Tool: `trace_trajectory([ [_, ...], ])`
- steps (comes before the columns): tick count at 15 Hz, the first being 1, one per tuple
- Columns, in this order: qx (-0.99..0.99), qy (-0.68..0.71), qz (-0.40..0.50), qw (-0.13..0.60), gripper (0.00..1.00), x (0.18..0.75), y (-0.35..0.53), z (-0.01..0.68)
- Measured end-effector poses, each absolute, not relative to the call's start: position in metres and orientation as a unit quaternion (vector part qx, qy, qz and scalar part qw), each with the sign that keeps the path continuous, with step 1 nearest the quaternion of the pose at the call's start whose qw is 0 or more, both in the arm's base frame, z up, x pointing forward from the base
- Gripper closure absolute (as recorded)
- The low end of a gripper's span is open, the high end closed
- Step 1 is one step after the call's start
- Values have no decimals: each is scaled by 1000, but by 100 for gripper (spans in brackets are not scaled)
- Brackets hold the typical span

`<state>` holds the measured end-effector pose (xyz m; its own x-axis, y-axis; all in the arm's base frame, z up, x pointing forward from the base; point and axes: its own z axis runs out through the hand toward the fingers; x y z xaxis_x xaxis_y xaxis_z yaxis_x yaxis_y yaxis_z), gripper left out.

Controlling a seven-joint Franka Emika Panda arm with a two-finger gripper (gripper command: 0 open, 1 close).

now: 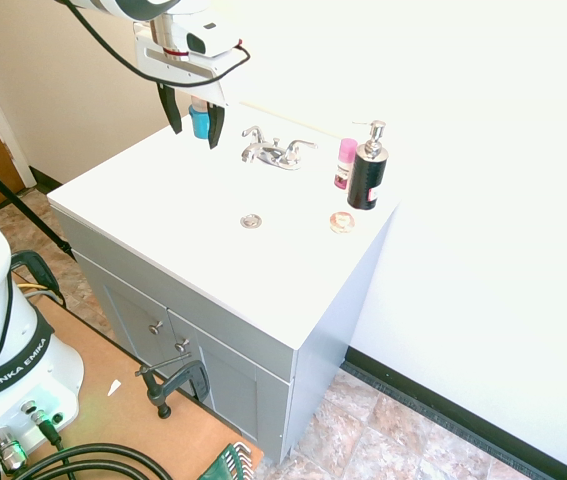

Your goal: Turn off the hot water

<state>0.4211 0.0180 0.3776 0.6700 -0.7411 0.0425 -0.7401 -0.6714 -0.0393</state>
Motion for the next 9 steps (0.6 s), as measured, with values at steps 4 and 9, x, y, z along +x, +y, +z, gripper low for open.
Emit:
trace_trajectory([
  [4,-904,424,-50,-3,0,437,25,386],
  [9,-875,466,-115,-64,0,496,32,362],
])
